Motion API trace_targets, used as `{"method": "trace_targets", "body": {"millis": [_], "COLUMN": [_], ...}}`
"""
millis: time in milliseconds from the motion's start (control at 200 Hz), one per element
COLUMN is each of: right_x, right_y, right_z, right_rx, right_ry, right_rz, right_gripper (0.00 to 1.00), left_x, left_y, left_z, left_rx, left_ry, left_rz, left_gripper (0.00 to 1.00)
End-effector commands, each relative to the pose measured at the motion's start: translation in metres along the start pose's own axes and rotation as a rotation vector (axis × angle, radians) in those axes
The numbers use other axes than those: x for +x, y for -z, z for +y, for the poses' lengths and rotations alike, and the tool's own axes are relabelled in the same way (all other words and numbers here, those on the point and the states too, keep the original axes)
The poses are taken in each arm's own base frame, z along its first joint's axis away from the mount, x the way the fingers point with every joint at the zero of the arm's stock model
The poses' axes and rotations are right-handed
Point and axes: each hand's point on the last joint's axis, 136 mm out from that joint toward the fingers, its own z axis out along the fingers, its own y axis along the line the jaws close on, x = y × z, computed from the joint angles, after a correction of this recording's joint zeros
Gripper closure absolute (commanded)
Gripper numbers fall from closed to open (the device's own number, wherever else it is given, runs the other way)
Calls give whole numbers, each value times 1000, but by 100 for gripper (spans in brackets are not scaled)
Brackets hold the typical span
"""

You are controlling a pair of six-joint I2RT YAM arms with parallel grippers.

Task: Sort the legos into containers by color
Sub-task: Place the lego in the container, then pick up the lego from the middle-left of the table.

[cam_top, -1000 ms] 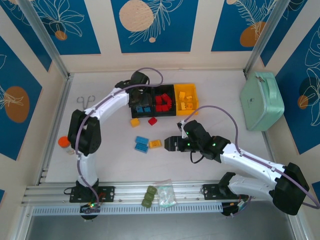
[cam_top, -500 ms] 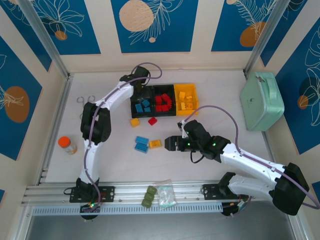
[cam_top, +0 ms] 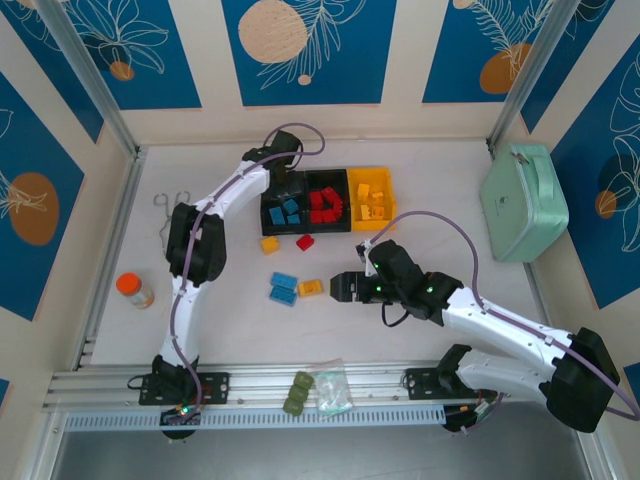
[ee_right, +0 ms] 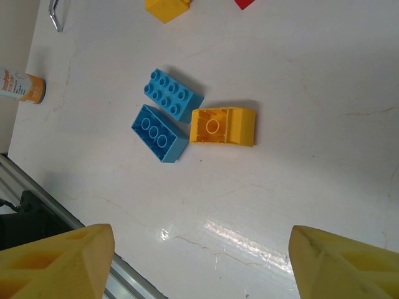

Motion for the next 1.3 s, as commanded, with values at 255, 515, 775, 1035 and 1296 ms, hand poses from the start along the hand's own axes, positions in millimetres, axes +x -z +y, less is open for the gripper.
{"method": "trace_targets", "body": {"millis": [255, 515, 775, 1035, 1296], "right_x": [-5, -3, -1, 6, 17], "right_y": [4, 4, 5, 10, 18], "right_z": [5, 5, 7, 12, 17], "right_rx": [-8, -4, -9, -28, -63], "right_ry": [-10, -9, 11, 80, 158], "right_rz": [-15, -17, -11, 31, 85], "right_gripper": [26, 26, 26, 25, 25], "left_x": [-12, -13, 5, 61, 132], "left_y": [11, 32, 72, 99, 115], "left_z": [4, -7, -12, -5, 3], "left_rx": [1, 69, 156, 220, 291], "left_ry": [20, 18, -30, -149, -335], "left_rz": [-22, -31, -38, 22, 143], "left_gripper": [22, 25, 25, 26, 26]}}
